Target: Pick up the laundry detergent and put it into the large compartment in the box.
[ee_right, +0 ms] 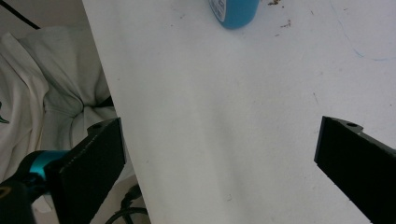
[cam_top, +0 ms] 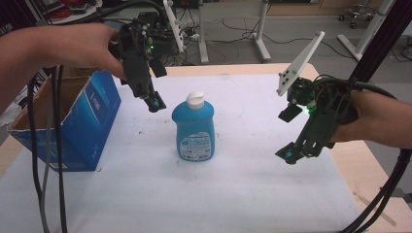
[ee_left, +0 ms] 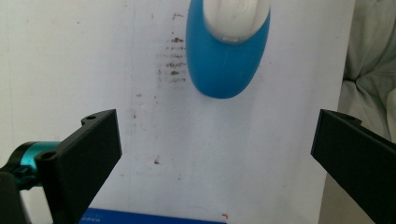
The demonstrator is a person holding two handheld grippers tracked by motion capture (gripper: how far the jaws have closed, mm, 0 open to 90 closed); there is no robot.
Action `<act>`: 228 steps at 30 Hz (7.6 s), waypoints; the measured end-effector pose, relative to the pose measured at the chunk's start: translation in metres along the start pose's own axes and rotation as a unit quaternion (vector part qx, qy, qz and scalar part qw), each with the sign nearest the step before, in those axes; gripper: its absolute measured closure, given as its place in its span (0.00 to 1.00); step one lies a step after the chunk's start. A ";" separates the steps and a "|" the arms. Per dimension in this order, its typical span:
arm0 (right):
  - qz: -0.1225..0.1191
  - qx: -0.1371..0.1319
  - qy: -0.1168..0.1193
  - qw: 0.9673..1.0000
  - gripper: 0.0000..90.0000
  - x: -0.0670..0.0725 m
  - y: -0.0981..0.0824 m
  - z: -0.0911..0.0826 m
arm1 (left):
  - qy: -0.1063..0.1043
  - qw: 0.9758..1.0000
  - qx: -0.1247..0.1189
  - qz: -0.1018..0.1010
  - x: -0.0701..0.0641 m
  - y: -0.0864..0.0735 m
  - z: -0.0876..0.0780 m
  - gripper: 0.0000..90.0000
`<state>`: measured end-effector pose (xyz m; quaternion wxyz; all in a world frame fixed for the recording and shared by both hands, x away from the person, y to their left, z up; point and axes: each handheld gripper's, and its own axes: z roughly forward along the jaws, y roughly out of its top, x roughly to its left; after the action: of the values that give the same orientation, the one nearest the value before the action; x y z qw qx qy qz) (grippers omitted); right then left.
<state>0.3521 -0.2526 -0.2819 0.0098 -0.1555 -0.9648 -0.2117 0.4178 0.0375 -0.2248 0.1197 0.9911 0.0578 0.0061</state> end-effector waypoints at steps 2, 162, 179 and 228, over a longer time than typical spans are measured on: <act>-0.001 -0.003 -0.001 1.000 0.01 -0.001 0.000 0.000 | 0.001 1.000 0.000 0.004 -0.001 0.003 0.000 0.02; 0.004 -0.008 0.015 1.000 0.01 -0.009 -0.008 0.016 | 0.003 0.998 0.016 -0.064 -0.005 -0.001 -0.059 0.42; 0.004 -0.007 0.018 1.000 0.01 -0.010 -0.006 0.018 | 0.035 0.989 -0.005 -0.140 0.002 -0.059 -0.133 0.42; 0.007 0.002 0.021 1.000 0.01 -0.013 0.002 0.023 | 0.088 0.967 -0.010 -0.240 0.010 -0.187 -0.150 0.42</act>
<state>0.3662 -0.2456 -0.3033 0.0316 -0.1582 -0.9636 -0.2133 0.4032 0.2540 -0.1240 0.1219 0.9424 0.3045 0.0649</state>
